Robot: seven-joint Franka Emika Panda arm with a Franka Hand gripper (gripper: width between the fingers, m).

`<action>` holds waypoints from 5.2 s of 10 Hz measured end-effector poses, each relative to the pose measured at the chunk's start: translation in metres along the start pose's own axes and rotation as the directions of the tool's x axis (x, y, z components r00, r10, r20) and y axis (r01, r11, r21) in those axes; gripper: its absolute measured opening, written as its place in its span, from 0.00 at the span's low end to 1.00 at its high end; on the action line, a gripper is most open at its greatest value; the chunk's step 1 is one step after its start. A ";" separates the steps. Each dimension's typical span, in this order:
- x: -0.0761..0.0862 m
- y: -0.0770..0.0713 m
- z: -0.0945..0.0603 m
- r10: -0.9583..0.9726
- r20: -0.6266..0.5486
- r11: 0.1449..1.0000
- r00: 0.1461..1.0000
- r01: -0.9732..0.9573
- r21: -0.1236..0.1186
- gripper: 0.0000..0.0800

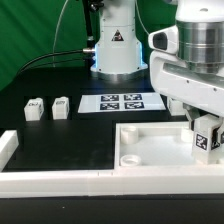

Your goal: Assemble one leg

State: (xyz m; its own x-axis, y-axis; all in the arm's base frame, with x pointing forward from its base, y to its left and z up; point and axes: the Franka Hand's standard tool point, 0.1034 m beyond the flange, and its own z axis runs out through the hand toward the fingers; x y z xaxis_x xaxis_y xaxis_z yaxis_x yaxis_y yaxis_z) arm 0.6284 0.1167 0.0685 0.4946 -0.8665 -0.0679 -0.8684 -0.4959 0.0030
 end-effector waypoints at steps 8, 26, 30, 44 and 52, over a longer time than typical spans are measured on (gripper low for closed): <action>-0.003 -0.002 0.000 0.454 0.035 0.891 0.890 -0.454 0.004 0.65; 0.002 0.000 0.000 -0.872 0.002 0.489 0.489 0.872 -0.026 0.81; 0.002 0.000 0.000 -0.872 0.002 0.489 0.489 0.872 -0.026 0.37; 0.003 0.002 0.000 0.141 0.001 0.990 0.990 -0.141 0.018 0.37; 0.004 0.003 -0.001 0.720 0.037 0.693 0.693 -0.721 0.006 0.43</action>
Offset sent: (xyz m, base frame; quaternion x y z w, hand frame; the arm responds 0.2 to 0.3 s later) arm -0.0012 -0.0004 -0.0026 0.0018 0.0094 0.2806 0.9598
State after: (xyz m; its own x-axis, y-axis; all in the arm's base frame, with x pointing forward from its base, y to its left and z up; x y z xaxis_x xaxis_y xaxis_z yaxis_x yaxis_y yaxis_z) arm 0.6279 0.1121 0.0691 -0.2844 -0.9552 -0.0818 -0.9585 0.2815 0.0454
